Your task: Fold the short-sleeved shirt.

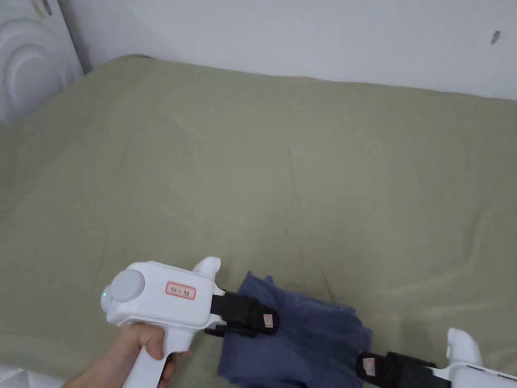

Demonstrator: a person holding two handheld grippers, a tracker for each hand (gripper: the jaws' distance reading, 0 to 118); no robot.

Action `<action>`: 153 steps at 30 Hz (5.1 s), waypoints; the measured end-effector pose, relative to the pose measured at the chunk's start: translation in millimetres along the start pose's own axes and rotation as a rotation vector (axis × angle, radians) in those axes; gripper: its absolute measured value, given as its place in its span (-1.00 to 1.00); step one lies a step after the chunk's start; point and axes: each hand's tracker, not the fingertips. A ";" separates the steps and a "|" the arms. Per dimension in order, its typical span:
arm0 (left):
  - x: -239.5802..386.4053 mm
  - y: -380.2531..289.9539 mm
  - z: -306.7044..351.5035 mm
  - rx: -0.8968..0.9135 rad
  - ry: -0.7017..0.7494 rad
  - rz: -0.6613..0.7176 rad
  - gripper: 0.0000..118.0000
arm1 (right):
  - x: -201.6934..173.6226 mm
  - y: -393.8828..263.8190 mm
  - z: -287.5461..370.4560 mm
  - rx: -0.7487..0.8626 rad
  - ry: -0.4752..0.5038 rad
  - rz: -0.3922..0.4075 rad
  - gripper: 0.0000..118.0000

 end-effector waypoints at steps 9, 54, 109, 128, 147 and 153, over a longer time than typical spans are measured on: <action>-79.5 76.1 209.3 0.093 0.351 0.022 -0.65 | -44.5 16.8 -10.6 0.095 -0.122 0.219 -0.94; 320.9 -81.1 -18.6 0.916 0.685 -0.713 -1.00 | -133.6 14.5 174.9 0.863 -0.764 0.662 -0.93; 336.4 -86.7 17.0 0.947 0.808 -0.669 1.00 | -151.0 30.5 187.3 0.886 -0.695 0.615 1.00; 328.1 -79.9 26.9 0.911 0.782 -0.612 1.00 | -152.7 29.7 193.0 0.888 -0.705 0.623 1.00; 325.7 -79.4 23.9 0.898 0.808 -0.615 1.00 | -149.8 31.3 191.0 0.873 -0.716 0.616 1.00; 324.3 -78.8 25.4 0.899 0.807 -0.602 1.00 | -150.3 31.5 190.8 0.870 -0.715 0.616 1.00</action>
